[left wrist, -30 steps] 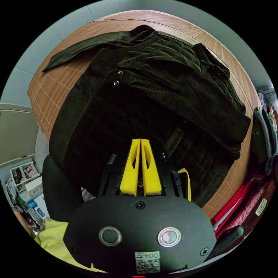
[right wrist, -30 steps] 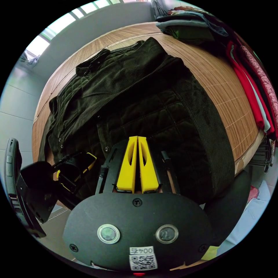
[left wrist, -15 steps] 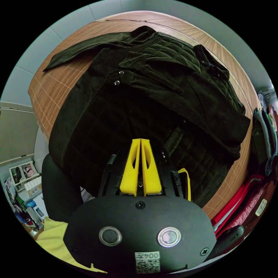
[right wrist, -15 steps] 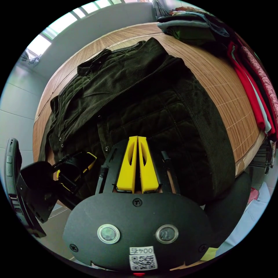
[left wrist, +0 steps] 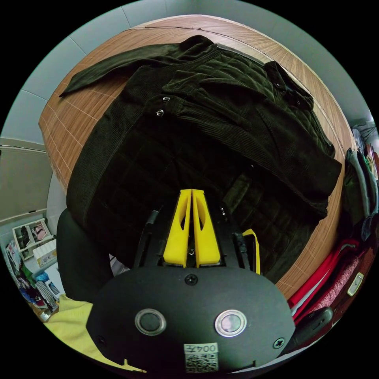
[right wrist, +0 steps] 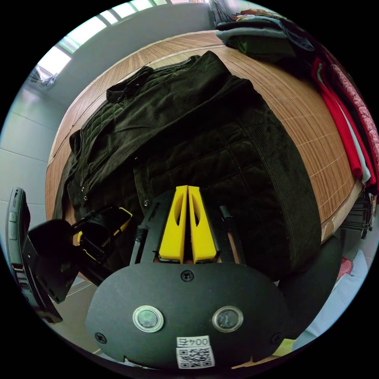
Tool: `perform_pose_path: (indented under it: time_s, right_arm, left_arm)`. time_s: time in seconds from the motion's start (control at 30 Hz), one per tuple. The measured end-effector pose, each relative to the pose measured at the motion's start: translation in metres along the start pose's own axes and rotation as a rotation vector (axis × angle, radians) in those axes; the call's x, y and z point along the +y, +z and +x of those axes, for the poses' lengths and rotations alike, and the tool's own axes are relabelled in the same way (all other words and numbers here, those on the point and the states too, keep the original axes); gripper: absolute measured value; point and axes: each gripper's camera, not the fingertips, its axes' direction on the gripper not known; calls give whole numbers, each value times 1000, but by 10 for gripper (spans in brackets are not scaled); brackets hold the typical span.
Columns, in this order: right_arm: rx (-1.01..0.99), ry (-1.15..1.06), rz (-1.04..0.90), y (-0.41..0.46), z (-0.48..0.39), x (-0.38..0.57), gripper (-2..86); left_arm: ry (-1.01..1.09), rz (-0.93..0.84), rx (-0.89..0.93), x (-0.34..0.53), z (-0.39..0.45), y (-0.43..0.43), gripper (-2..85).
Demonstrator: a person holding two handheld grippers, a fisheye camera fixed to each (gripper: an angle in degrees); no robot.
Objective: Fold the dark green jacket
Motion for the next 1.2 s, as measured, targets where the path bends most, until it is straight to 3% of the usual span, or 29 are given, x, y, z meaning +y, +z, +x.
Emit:
perform_pose_path:
  time_s: [1.03,1.2]
  right_arm:
    - [-55,50,-4,-9,82,-32,-9]
    - [-113,-11,28,-13,112,-33,-9]
  left_arm:
    - [20,-15,-23,-1,10,0,2]
    - [54,55,-84,7,21,0,2]
